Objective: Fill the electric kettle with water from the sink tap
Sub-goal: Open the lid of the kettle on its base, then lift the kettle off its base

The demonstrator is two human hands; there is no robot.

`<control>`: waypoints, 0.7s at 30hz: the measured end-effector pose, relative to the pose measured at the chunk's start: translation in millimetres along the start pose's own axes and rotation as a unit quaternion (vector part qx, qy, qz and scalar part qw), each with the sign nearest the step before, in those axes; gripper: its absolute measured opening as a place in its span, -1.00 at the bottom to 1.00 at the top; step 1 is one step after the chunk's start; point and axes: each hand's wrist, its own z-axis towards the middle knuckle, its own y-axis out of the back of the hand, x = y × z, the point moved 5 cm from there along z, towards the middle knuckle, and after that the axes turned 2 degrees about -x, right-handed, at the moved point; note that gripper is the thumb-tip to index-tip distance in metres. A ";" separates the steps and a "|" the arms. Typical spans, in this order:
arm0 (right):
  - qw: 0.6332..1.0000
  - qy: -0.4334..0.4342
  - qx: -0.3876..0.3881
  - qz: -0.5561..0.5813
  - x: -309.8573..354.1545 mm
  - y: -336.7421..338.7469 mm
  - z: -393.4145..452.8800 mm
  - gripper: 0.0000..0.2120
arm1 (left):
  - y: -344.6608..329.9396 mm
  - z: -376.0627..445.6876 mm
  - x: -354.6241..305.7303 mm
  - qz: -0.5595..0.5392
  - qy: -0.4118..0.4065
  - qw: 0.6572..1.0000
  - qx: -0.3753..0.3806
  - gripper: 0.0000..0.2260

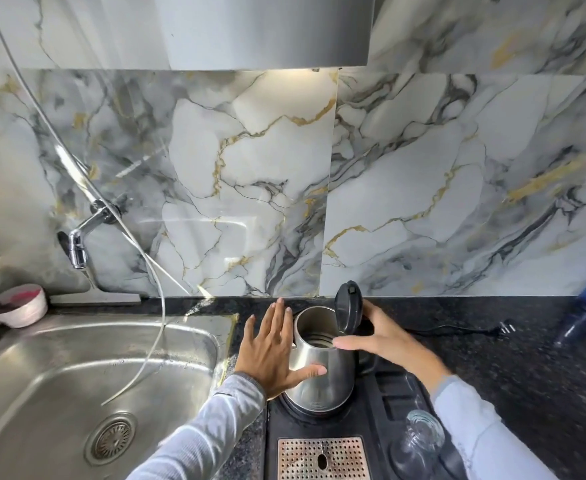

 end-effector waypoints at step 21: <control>0.866 0.191 -0.315 -0.339 24.0 -11.6 10.4 -0.44 | 22.7 -22.8 8.4 0.005 0.003 1.000 -0.030 0.10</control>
